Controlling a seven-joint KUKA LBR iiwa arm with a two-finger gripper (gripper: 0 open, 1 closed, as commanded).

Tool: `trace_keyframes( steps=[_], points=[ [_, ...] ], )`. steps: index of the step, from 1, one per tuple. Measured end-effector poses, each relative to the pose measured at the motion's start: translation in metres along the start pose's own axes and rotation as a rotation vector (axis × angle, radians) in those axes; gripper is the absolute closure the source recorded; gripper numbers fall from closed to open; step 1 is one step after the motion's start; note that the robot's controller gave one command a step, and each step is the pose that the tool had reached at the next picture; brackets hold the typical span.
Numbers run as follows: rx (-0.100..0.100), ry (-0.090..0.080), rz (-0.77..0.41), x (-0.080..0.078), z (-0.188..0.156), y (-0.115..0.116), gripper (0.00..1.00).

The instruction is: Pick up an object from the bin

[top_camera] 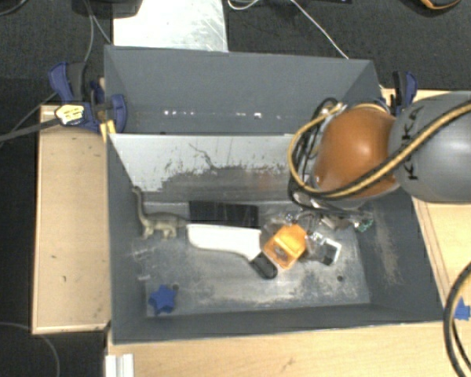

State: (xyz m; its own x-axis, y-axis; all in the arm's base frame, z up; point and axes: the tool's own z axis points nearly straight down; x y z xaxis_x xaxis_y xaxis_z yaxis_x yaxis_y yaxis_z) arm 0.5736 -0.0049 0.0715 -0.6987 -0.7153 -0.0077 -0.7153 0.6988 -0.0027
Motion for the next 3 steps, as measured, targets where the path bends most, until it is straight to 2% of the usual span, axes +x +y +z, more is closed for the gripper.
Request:
trace_keyframes(
  steps=[1,3],
  points=[
    [-0.003,0.002,0.001,0.001,-0.006,0.001,1.00],
    [-0.002,0.002,0.004,0.000,-0.041,0.001,1.00]
  ],
)
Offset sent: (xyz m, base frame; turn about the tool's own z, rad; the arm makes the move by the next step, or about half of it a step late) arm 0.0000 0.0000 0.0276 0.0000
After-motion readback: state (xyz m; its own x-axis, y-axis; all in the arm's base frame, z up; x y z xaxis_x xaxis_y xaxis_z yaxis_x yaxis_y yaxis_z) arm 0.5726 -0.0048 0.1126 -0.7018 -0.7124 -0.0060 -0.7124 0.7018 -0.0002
